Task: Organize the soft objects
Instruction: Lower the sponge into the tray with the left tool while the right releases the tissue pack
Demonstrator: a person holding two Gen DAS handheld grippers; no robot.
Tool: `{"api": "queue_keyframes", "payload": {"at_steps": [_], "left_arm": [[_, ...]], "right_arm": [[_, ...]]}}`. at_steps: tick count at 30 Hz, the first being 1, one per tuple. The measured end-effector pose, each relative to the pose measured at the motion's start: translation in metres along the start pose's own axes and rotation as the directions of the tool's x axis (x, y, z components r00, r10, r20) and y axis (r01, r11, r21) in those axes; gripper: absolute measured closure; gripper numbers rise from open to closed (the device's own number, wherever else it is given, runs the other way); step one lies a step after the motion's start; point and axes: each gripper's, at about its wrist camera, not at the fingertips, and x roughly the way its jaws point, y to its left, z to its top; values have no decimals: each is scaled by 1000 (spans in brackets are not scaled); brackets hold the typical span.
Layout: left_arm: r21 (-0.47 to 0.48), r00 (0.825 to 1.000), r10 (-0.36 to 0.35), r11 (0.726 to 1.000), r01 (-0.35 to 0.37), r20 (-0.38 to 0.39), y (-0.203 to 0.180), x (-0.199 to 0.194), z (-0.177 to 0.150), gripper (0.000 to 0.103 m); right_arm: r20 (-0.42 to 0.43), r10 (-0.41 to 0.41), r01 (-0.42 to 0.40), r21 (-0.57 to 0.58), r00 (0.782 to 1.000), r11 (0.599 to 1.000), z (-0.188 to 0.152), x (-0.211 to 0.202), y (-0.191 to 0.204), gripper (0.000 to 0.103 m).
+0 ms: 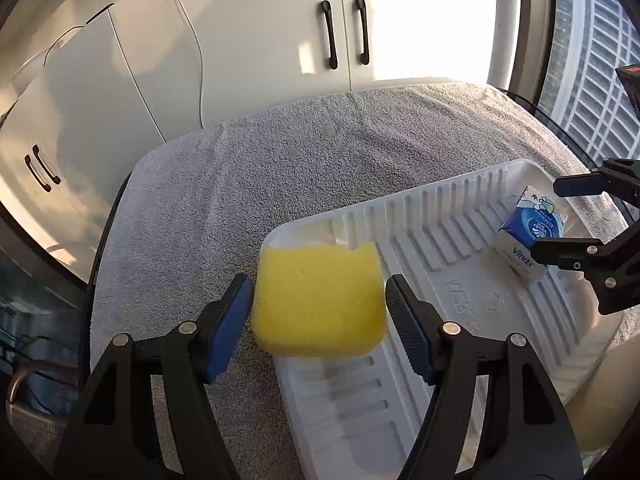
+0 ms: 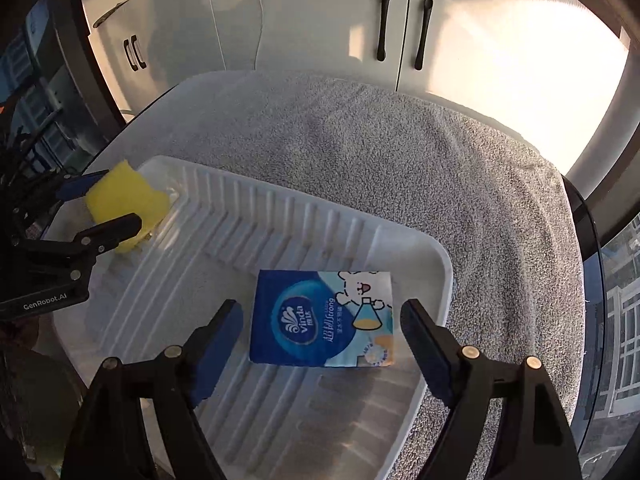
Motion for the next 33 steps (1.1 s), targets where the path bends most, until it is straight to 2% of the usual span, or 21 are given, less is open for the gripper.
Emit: {"api": "queue_keyframes", "payload": {"at_steps": [6,14,19,33], "left_arm": [[-6,998,28,1000,-27,50,2,-21,4,36],[-21,994,66,998,-65,82,10,-40,-2,36],[-67,995,73,995,-69,72,26,-47,-17,36],[-184,990,107,979,-88,95,66,-85,-77,36]], "right_arm": [[67,4,-7,38,998,999,-2,-26,-6,13],[68,-62,57,72,996,996,-18,-36,-20,13],[64,-102,94,117,993,989,-37,-43,-36,13],[92,-154,127,248,984,961,-107,-88,-69,13]]}}
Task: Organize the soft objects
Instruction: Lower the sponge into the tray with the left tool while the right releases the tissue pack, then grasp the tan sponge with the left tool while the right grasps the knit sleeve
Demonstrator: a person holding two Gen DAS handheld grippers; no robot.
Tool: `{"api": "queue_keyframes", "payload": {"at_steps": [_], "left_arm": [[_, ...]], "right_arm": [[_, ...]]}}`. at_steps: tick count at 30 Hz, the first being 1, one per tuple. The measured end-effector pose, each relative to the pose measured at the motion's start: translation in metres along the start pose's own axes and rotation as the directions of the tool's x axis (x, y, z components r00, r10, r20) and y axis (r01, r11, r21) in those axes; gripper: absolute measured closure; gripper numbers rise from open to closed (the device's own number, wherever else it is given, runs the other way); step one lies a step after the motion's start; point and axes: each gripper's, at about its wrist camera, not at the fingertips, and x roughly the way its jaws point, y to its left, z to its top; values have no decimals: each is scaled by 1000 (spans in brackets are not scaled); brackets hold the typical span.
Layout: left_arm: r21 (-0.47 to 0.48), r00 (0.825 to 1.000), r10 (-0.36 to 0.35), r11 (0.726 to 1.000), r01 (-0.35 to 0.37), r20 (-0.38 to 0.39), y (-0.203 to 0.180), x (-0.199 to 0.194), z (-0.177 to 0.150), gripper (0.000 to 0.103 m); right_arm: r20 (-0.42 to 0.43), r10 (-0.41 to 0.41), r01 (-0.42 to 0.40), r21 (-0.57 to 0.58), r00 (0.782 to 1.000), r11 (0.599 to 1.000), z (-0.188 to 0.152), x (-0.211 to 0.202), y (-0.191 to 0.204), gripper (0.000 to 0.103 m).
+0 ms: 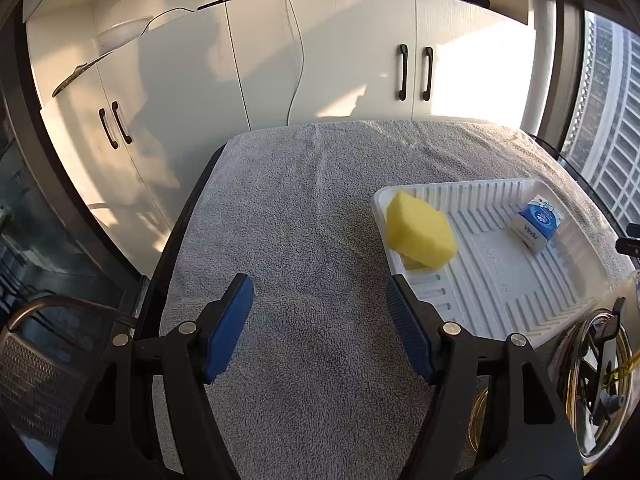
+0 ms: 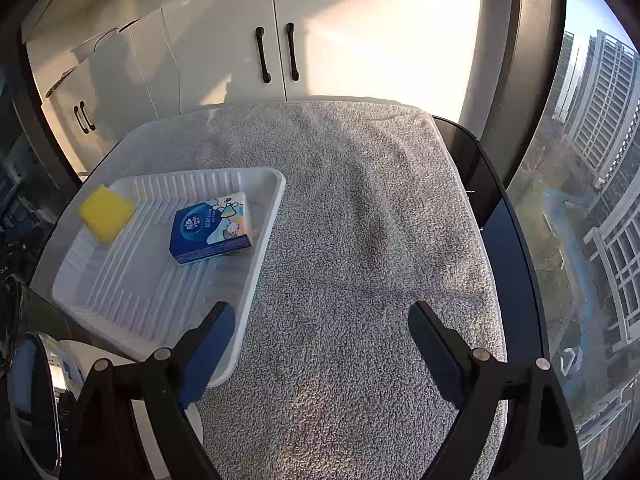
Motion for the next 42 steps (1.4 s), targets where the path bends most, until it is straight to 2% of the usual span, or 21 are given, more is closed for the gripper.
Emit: {"api": "queue_keyframes", "payload": {"at_steps": [8,16,21,30,35,38,42], "left_arm": [[-53,1000,20,998,-20,-7,24,-26,-49,36],[-105,998,27,994,-32,-49,41,-58,-111,36],[-160,995,-25,987,10,-92,46,-78,-148,36],[-140,993,-39,990,23,-115,27,-118,-185,36],[-106,990,-85,992,73,-109,4,-140,-194,36],[-112,983,-152,984,140,-106,-9,-149,-195,36],[-66,978,-187,981,181,-98,-31,-158,-194,36]], "right_arm": [[16,-39,38,66,999,997,-46,-32,-23,13],[22,-85,82,99,996,992,-112,-70,-30,13],[20,-82,79,120,996,990,-154,-92,-24,13],[-2,-78,78,77,997,994,-209,-125,21,13],[-27,-8,9,43,1000,999,-233,-141,56,13],[-37,10,-10,7,999,1000,-244,-151,75,13],[-25,37,-37,-40,999,999,-248,-161,98,12]]}}
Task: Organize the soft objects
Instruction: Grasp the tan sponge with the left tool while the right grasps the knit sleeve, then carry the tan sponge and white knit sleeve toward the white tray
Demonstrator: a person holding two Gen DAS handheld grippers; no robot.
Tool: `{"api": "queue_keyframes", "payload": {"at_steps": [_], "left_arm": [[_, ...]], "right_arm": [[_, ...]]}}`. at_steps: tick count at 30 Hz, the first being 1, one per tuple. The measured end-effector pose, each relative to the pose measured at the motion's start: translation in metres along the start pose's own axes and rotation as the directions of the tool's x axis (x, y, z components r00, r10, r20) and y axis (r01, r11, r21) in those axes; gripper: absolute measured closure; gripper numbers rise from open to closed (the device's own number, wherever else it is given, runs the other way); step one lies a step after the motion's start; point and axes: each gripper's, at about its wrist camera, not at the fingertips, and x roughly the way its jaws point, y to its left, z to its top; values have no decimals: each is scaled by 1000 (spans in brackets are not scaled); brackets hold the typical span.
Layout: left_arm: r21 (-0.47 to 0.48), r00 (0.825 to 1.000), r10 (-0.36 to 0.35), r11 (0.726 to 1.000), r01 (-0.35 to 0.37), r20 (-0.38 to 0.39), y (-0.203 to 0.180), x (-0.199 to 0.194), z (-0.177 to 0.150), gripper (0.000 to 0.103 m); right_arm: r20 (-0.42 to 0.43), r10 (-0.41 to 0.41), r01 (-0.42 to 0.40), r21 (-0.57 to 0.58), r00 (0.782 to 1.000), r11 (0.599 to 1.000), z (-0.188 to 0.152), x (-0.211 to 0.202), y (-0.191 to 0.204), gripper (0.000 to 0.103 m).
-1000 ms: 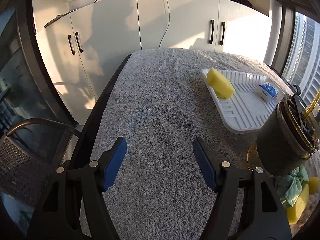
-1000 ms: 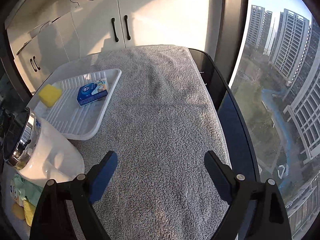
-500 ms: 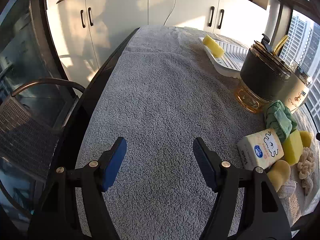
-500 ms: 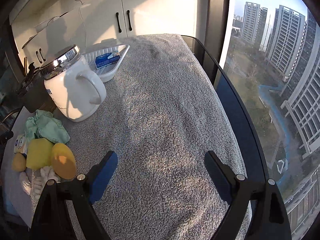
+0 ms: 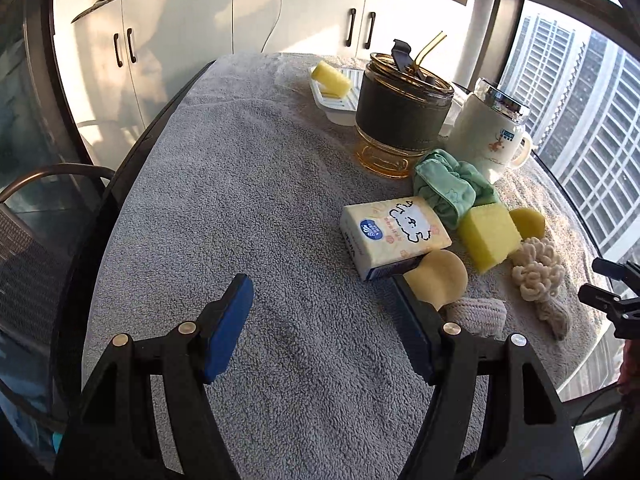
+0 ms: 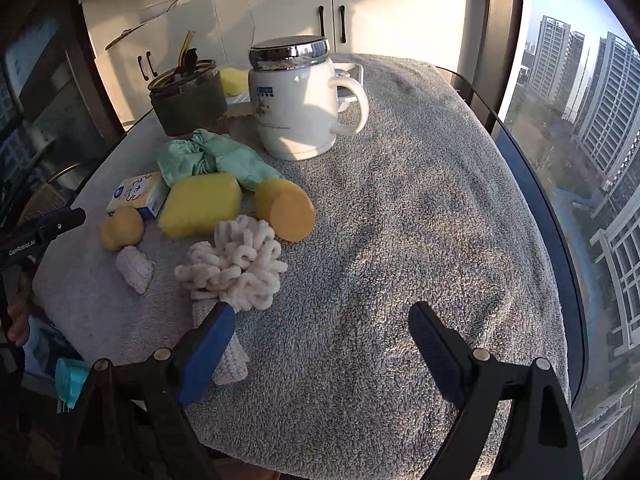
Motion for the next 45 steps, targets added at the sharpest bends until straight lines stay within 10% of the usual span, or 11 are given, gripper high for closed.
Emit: {"api": "queue_keyframes", "payload": {"at_steps": [8,26,34,36,45], "left_arm": [[63,993,-111,992,112,-29,-38,3,-4,36],[24,992,-96,995,98,-85,-65,44,1,36],[-10,995,-54,999,53,-78,-64,42,2,51],[-39,993,-80,996,77,-81,-60,42,1,52],[-46,994,-110,993,109,-23,-55,18,4,53]], "right_arm": [[-12,59,-60,-43,998,997,-8,5,31,12],[-35,42,-45,-81,998,996,-18,36,52,13],[-15,35,-37,-136,999,990,-21,33,61,42],[-11,42,-43,-137,999,990,-21,31,62,65],[-19,76,-78,-113,997,991,-20,17,57,76]]}}
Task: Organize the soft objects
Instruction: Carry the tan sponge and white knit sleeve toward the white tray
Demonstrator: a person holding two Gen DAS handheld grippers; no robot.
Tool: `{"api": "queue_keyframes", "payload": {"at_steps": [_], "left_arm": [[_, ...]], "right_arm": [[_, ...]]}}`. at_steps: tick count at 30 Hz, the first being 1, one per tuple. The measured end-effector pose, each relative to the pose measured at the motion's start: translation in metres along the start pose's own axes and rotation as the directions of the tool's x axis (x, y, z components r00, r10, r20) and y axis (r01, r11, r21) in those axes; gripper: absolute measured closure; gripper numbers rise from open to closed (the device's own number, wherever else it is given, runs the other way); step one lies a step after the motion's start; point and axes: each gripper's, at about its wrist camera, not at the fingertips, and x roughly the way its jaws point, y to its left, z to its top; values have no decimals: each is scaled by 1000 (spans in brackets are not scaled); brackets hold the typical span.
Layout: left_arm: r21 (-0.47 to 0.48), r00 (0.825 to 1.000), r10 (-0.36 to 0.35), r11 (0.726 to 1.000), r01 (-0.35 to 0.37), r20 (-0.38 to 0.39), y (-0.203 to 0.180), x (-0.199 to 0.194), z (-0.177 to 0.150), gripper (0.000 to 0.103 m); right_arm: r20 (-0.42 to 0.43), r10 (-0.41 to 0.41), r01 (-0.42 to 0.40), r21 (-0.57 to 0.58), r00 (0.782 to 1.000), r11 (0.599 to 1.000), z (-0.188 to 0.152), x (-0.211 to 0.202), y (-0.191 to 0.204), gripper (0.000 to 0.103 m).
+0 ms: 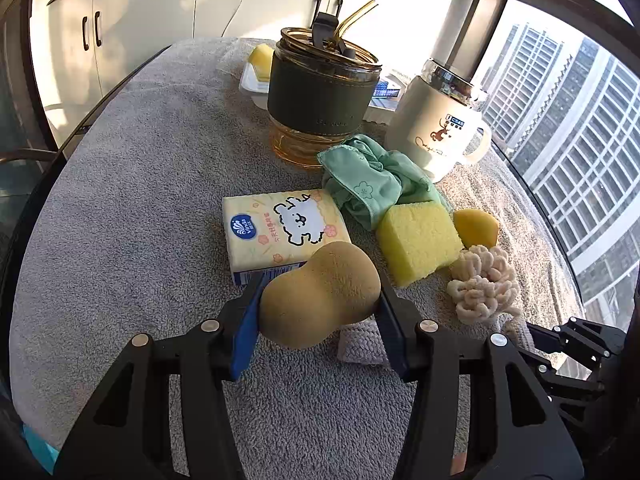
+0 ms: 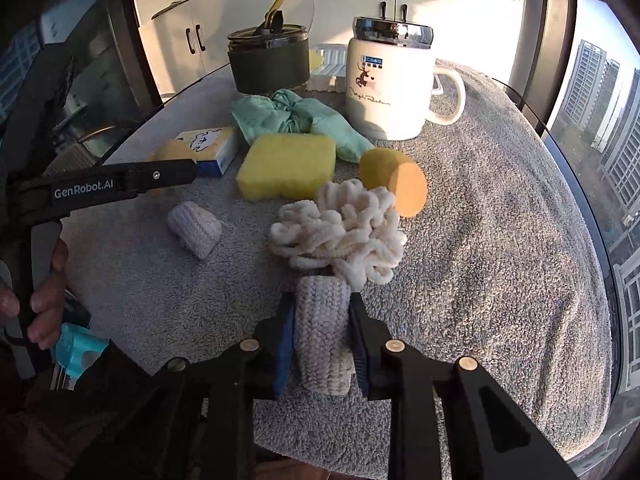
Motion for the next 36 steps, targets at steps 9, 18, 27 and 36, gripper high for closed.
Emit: {"api": "queue_keyframes", "payload": {"at_steps": [9,18,27,36], "left_arm": [[24,998,29,999,-30,62,3,-21,9,54],[-15,991,99,995,-98,94,27,-28,20,54],[-80,980,177,982,-169,95,63,-23,30,54],[-127,963,256,961,-245,81,99,-10,45,54]], "right_arm": [[39,-38,39,-22,999,999,2,-25,-2,76],[75,-95,93,29,993,995,19,-36,-37,76],[53,-186,179,103,981,978,41,-15,-89,76],[41,-230,222,154,972,963,64,-2,-127,76]]}}
